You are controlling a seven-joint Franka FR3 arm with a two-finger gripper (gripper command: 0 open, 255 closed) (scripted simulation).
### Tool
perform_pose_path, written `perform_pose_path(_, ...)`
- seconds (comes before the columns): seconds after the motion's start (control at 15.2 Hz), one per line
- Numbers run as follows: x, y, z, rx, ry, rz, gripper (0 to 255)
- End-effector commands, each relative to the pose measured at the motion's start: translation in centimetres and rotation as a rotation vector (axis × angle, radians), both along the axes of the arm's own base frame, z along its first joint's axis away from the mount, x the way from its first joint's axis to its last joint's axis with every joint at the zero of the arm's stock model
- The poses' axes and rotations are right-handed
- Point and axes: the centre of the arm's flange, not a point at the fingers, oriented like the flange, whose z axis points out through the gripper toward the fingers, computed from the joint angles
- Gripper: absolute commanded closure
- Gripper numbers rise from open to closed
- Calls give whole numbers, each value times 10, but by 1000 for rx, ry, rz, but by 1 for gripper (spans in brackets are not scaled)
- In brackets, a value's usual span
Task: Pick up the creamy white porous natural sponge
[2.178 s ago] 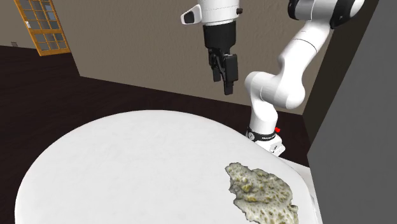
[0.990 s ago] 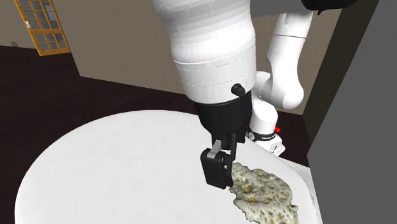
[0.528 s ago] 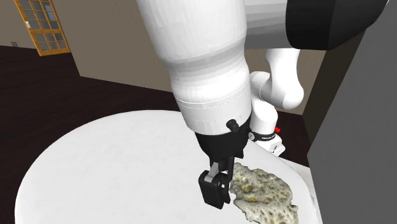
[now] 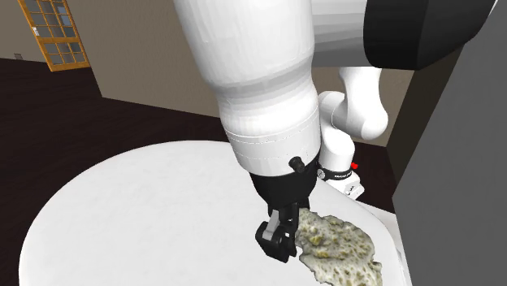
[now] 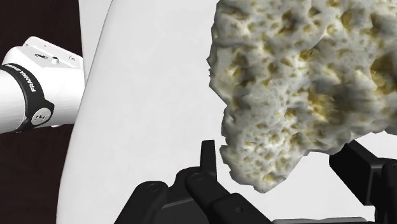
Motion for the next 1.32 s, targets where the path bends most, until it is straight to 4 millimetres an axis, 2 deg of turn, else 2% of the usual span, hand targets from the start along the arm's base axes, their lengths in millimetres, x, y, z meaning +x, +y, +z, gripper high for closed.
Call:
perform_pose_path(0.0, 0, 0, 0, 0, 0, 0, 255)
perform_pose_path(0.13, 1, 0, 0, 0, 0, 0, 255)
perform_pose_path(1.12, 1, 0, 79, 0, 0, 0, 255)
perform_pose_path(1.25, 1, 0, 80, 0, 0, 0, 255)
